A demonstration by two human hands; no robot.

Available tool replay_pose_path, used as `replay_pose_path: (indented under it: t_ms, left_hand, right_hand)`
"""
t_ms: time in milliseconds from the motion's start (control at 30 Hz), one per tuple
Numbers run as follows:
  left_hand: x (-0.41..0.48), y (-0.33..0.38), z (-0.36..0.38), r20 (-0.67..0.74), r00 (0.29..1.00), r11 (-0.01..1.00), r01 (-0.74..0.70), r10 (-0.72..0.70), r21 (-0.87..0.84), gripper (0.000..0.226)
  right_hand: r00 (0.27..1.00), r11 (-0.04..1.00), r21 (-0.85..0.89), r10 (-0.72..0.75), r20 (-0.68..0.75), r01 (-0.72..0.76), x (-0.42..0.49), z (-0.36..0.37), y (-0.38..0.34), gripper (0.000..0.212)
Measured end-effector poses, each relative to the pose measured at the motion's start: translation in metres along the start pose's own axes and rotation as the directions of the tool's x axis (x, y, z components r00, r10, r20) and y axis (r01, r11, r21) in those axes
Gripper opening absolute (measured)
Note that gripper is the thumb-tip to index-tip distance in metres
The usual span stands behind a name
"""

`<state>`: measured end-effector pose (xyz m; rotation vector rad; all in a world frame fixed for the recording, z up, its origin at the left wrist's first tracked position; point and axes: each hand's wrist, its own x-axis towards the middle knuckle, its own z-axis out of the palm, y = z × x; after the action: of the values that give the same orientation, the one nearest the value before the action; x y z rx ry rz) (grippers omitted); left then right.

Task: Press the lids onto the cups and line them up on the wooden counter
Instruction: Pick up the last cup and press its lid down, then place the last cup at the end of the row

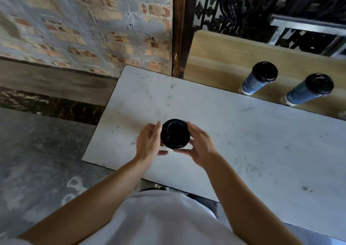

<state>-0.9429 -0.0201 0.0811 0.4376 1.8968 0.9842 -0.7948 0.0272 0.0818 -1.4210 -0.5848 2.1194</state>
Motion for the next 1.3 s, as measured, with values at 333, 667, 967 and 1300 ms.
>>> replay_pose_path:
  t_ms: [333,667,967,1300]
  left_hand:
    - [0.021,-0.013,-0.022,0.152,0.977,0.989,-0.14,0.147,-0.052,0.023]
    - [0.018,-0.013,-0.01,0.224,0.967,0.992,-0.11,0.119,-0.054,0.019]
    - [0.023,-0.006,0.02,0.194,0.981,0.979,0.043,-0.003,-0.199,0.034]
    - [0.04,-0.005,0.037,0.527,0.85,1.0,0.011,-0.021,0.022,0.026]
  right_hand:
    - [0.989,0.903,-0.428,-0.031,-0.142,-0.033,0.025,-0.01,0.031,0.036]
    - [0.938,0.654,-0.757,-0.259,-0.232,-0.006,0.037,-0.033,0.078,0.075]
    - [0.919,0.566,-0.768,-0.387,0.072,0.298,0.022,-0.033,0.021,0.077]
    - [0.958,0.933,-0.292,-0.257,-0.131,0.21,0.0,-0.043,-0.021,0.049]
